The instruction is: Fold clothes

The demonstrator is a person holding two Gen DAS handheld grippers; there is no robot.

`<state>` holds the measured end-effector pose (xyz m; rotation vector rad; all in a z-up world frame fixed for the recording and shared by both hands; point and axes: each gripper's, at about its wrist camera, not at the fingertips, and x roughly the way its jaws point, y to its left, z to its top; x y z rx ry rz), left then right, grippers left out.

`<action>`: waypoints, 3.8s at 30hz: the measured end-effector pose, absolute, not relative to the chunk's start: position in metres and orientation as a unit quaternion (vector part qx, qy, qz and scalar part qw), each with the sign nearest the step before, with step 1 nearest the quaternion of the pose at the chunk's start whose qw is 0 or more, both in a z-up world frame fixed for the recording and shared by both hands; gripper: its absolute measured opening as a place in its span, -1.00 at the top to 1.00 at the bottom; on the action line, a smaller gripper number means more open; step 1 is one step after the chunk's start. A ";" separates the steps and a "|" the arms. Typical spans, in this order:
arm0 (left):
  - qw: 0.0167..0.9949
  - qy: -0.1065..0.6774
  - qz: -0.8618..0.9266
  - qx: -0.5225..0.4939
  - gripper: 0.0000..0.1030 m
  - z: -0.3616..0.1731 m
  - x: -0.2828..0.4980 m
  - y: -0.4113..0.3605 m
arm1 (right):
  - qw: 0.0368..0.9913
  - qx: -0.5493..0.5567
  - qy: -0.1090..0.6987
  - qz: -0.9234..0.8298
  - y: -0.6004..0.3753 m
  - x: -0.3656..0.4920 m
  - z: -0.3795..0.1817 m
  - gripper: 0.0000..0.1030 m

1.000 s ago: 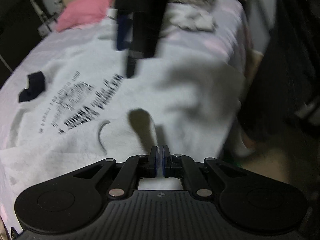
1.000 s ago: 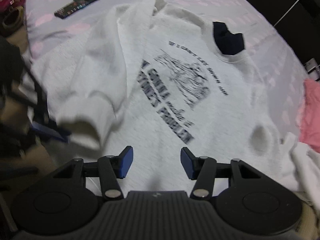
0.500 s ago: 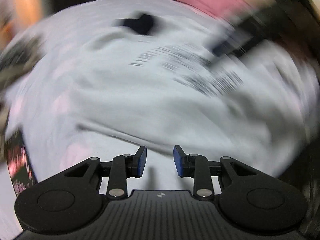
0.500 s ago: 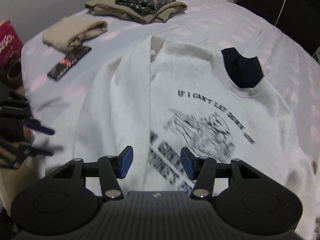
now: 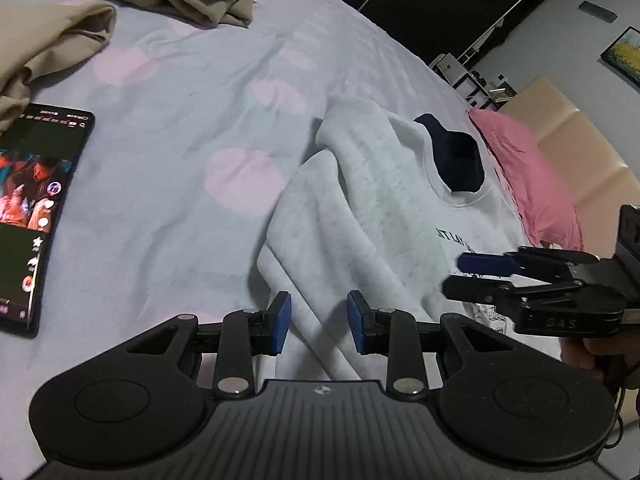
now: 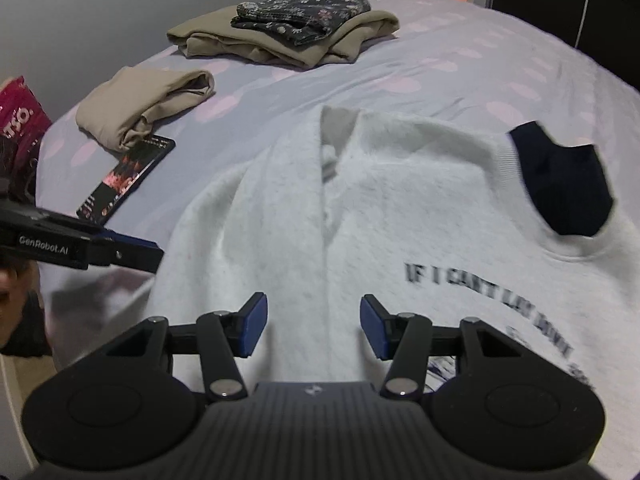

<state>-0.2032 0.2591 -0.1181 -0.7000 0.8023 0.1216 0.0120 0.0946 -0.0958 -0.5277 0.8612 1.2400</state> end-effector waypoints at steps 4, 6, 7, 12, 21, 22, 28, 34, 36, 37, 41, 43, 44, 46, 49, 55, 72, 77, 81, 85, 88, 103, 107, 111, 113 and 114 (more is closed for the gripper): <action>0.862 0.382 0.055 -0.328 0.47 -0.121 -0.202 0.259 | 0.693 -0.231 0.394 0.557 0.112 0.012 -0.105 -0.03; 0.863 0.382 0.054 -0.326 0.47 -0.122 -0.202 0.259 | 0.693 -0.232 0.393 0.558 0.116 0.010 -0.107 -0.01; 0.863 0.382 0.054 -0.325 0.47 -0.123 -0.202 0.260 | 0.691 -0.232 0.395 0.559 0.117 0.009 -0.108 0.07; 0.866 0.381 0.051 -0.320 0.97 -0.126 -0.202 0.260 | 0.682 -0.241 0.402 0.562 0.115 0.007 -0.107 0.71; 0.895 0.339 0.048 -0.287 0.98 -0.093 -0.212 0.251 | 0.704 -0.224 0.395 0.546 0.085 0.027 -0.053 0.94; 0.896 0.334 0.045 -0.291 0.98 -0.089 -0.214 0.252 | 0.709 -0.213 0.398 0.543 0.077 0.034 -0.042 0.94; 0.886 0.389 0.013 -0.253 0.98 -0.104 -0.200 0.224 | 0.701 -0.194 0.451 0.518 0.044 0.058 -0.051 0.94; 0.882 0.398 0.021 -0.251 0.93 -0.121 -0.202 0.217 | 0.687 -0.275 0.451 0.500 0.054 0.040 -0.116 0.68; 0.876 0.389 0.024 -0.283 0.86 -0.121 -0.203 0.230 | 0.685 -0.266 0.435 0.520 0.051 0.039 -0.104 0.07; 0.873 0.383 0.024 -0.302 0.86 -0.122 -0.203 0.237 | 0.684 -0.251 0.432 0.531 0.047 0.040 -0.097 -0.13; 0.857 0.360 0.022 -0.368 0.81 -0.122 -0.205 0.263 | 0.661 -0.230 0.453 0.552 0.029 0.046 -0.085 -0.13; 0.856 0.365 0.016 -0.366 0.72 -0.122 -0.199 0.264 | 0.638 -0.241 0.476 0.555 0.017 0.046 -0.087 -0.13; 0.856 0.369 0.014 -0.362 0.67 -0.122 -0.196 0.264 | 0.623 -0.247 0.489 0.558 0.008 0.045 -0.090 -0.13; 0.854 0.381 0.015 -0.355 0.66 -0.127 -0.191 0.261 | 0.599 -0.259 0.506 0.564 -0.010 0.040 -0.096 -0.12; 0.850 0.393 0.014 -0.351 0.66 -0.134 -0.184 0.257 | 0.574 -0.270 0.532 0.561 -0.035 0.034 -0.109 -0.02; 0.852 0.405 0.010 -0.332 0.65 -0.136 -0.175 0.244 | 0.545 -0.255 0.581 0.548 -0.059 0.015 -0.144 0.11; 0.862 0.341 0.062 -0.371 0.78 -0.133 -0.173 0.248 | 0.514 -0.252 0.599 0.559 -0.070 -0.022 -0.143 0.85; 0.881 0.272 0.065 -0.382 0.88 -0.118 -0.194 0.254 | 0.514 -0.250 0.561 0.599 -0.076 -0.013 -0.085 0.88; 0.870 0.298 0.058 -0.390 0.88 -0.126 -0.197 0.248 | 0.510 -0.222 0.506 0.659 -0.105 -0.005 -0.021 0.88; 0.868 0.335 0.050 -0.364 0.88 -0.133 -0.192 0.233 | 0.500 -0.328 0.523 0.608 -0.110 -0.019 -0.039 0.88; 0.866 0.360 0.047 -0.344 0.87 -0.137 -0.187 0.224 | 0.472 -0.383 0.569 0.554 -0.109 -0.021 -0.088 0.88; 0.850 0.339 0.023 -0.402 0.72 -0.137 -0.183 0.262 | 0.591 -0.305 0.500 0.554 -0.040 0.030 -0.052 0.30; 0.838 0.350 0.011 -0.419 0.69 -0.147 -0.177 0.269 | 0.619 -0.296 0.486 0.542 0.015 0.058 -0.058 0.29; 0.836 0.351 0.003 -0.422 0.69 -0.153 -0.168 0.274 | 0.634 -0.282 0.482 0.535 0.069 0.074 -0.079 0.22; 0.839 0.349 -0.002 -0.418 0.69 -0.153 -0.165 0.274 | 0.656 -0.249 0.480 0.527 0.086 0.093 -0.085 0.13; 0.839 0.349 -0.003 -0.417 0.69 -0.154 -0.164 0.274 | 0.670 -0.227 0.480 0.519 0.093 0.102 -0.087 0.12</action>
